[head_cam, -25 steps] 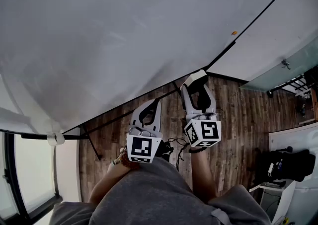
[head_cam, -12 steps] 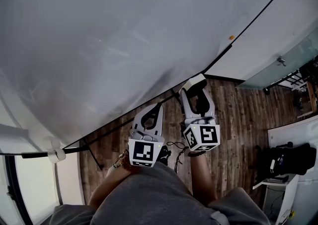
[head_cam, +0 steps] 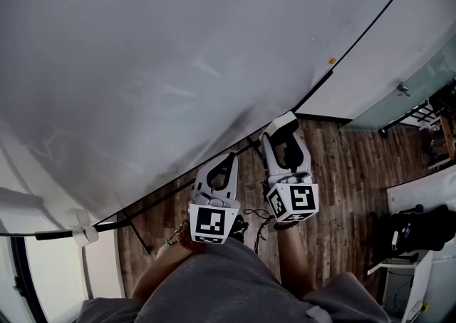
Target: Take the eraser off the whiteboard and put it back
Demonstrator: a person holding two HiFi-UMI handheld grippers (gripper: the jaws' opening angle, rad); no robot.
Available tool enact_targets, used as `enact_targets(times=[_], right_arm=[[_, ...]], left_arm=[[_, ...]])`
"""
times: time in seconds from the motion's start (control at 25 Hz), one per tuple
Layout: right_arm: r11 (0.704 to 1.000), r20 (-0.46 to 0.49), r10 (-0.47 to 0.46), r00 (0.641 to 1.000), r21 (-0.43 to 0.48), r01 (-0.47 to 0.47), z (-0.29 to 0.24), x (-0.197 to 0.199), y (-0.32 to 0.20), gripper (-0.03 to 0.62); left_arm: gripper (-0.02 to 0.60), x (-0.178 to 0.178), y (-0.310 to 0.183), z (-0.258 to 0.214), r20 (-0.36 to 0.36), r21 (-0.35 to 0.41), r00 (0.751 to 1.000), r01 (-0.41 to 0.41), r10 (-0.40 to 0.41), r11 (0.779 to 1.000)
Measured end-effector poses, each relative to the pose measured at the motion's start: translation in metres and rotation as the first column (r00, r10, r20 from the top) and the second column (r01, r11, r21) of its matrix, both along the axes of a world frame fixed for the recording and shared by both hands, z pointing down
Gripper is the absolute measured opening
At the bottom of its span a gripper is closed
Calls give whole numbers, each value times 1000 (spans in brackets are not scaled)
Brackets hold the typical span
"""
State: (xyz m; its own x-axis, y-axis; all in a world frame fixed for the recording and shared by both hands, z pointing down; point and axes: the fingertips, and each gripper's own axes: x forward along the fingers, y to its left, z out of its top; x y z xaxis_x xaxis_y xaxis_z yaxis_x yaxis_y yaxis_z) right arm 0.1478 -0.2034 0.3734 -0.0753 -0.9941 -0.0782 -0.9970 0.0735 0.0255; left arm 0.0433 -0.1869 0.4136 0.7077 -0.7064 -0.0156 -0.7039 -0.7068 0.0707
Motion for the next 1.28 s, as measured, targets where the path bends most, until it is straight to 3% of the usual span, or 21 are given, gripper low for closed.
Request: enact_targets(times=[1.28], right_arm=[[1000,-13,-14,1000,1,14,1,11,-54,235]], left_arm=[[8,29,-41,-8,34,72,999,-38,35,997]])
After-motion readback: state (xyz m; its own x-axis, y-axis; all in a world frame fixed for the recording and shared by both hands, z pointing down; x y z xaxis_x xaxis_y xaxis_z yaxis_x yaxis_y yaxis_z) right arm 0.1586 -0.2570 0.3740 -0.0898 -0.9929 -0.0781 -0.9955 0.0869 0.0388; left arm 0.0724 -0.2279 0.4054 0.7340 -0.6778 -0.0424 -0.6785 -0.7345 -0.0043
